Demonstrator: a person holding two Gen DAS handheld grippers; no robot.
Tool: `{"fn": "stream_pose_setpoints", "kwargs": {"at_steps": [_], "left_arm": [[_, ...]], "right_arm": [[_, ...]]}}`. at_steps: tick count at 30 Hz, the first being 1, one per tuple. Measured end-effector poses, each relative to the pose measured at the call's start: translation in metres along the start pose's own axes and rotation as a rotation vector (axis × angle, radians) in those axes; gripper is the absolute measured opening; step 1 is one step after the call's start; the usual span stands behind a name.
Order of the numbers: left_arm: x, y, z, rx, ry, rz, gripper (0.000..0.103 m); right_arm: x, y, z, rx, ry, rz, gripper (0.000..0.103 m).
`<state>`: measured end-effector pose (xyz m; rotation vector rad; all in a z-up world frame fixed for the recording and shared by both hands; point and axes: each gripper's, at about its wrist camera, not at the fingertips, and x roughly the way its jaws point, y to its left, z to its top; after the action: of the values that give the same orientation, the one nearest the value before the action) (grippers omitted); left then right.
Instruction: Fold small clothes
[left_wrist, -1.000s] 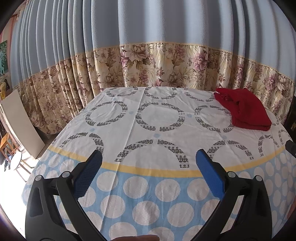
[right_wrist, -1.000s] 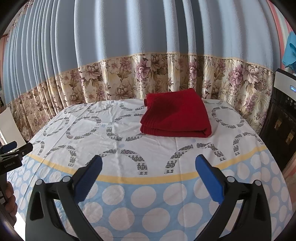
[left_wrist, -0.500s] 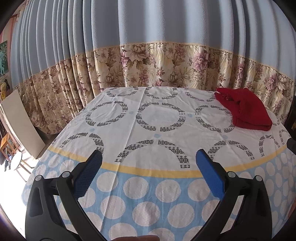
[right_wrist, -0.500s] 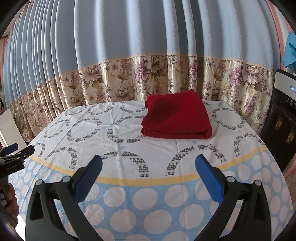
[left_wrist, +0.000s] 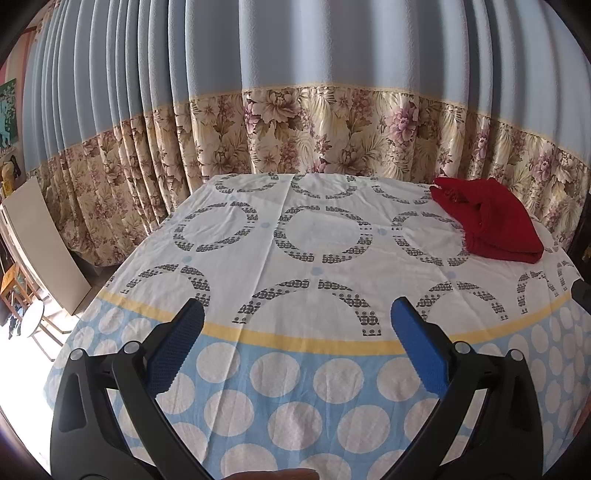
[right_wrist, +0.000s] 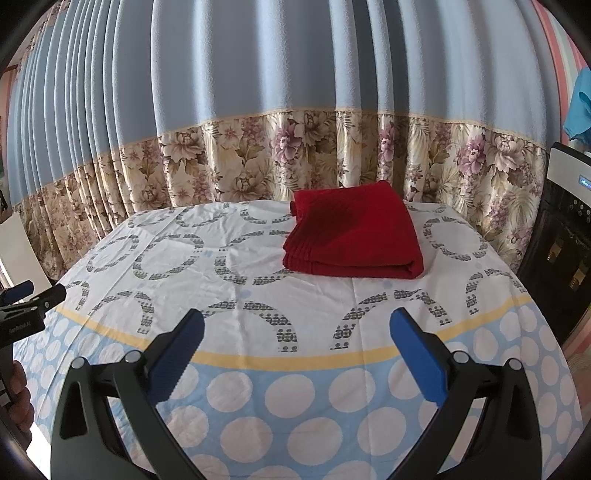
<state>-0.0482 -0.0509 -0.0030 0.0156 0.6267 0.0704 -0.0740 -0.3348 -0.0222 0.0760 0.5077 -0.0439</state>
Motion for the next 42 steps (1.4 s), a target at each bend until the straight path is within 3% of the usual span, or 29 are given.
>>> {"fn": "stream_pose_setpoints", "kwargs": {"at_steps": [22,42], "left_arm": [[-0.003,-0.010,0.006,0.003,-0.006,-0.018,0.100],[-0.016,-0.073,0.019,0.042,-0.048,-0.099,0.100]], "right_arm": [[-0.007,-0.006,0.001,-0.014,-0.011,-0.028,0.101],[-0.014,-0.046,0.012,-0.005,-0.044,-0.142,0.101]]}}
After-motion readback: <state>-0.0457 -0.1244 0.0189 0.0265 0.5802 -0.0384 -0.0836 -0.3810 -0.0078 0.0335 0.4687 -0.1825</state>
